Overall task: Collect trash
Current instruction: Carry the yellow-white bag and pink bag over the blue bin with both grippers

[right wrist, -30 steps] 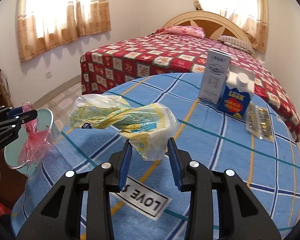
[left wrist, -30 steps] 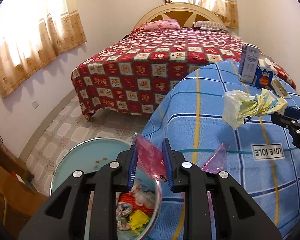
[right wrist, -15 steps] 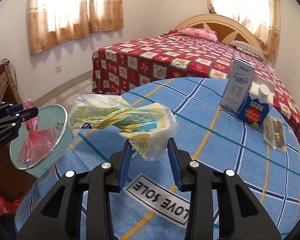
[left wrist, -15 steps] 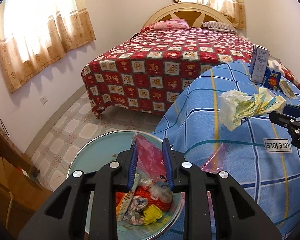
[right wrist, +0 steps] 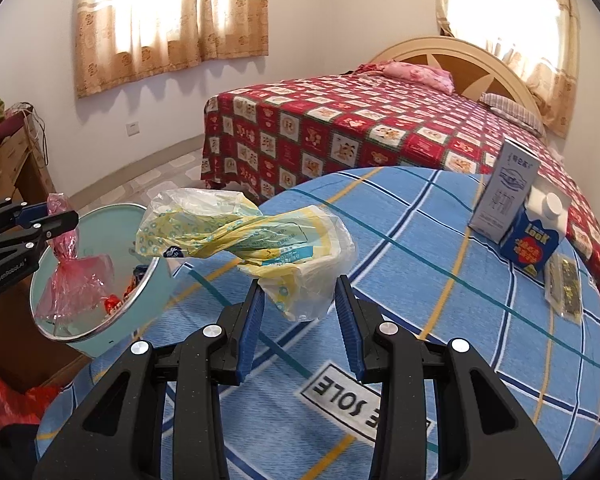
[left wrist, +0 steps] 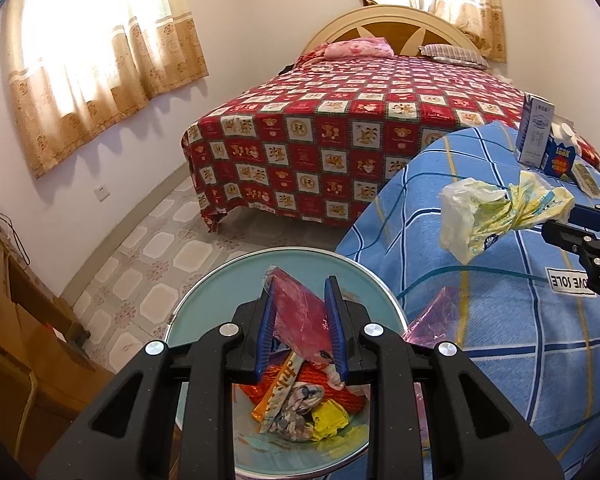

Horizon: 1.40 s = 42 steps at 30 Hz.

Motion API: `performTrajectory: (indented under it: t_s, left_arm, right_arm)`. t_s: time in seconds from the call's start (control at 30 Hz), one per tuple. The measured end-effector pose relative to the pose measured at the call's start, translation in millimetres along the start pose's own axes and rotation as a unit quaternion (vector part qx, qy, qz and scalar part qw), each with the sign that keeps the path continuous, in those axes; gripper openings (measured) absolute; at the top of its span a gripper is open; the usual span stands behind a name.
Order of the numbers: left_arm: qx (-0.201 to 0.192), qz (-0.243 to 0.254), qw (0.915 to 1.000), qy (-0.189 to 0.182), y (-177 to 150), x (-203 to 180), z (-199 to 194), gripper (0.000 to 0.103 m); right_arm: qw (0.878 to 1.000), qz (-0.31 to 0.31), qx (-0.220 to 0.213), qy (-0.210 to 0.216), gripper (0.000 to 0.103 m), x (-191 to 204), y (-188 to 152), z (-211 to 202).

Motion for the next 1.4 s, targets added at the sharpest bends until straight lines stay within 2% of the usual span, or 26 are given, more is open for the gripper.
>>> performTrajectory:
  t_s: [1.4]
  left_arm:
    - [0.014,-0.038,0.9975,0.057,-28,81,-7,0.025]
  right_arm:
    - [0.998,-0.058,0.002,0.037,0.037,72,22,17]
Point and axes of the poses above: each gripper's, at about its wrist camera, not at the fingertips, and z roughly the way its jaws point, x to its left, y to its top, the point moved 10 cm from there along z, roughly the way its jaws point, and after that the axes turned 1 degree about y, right-handed, at the moved point
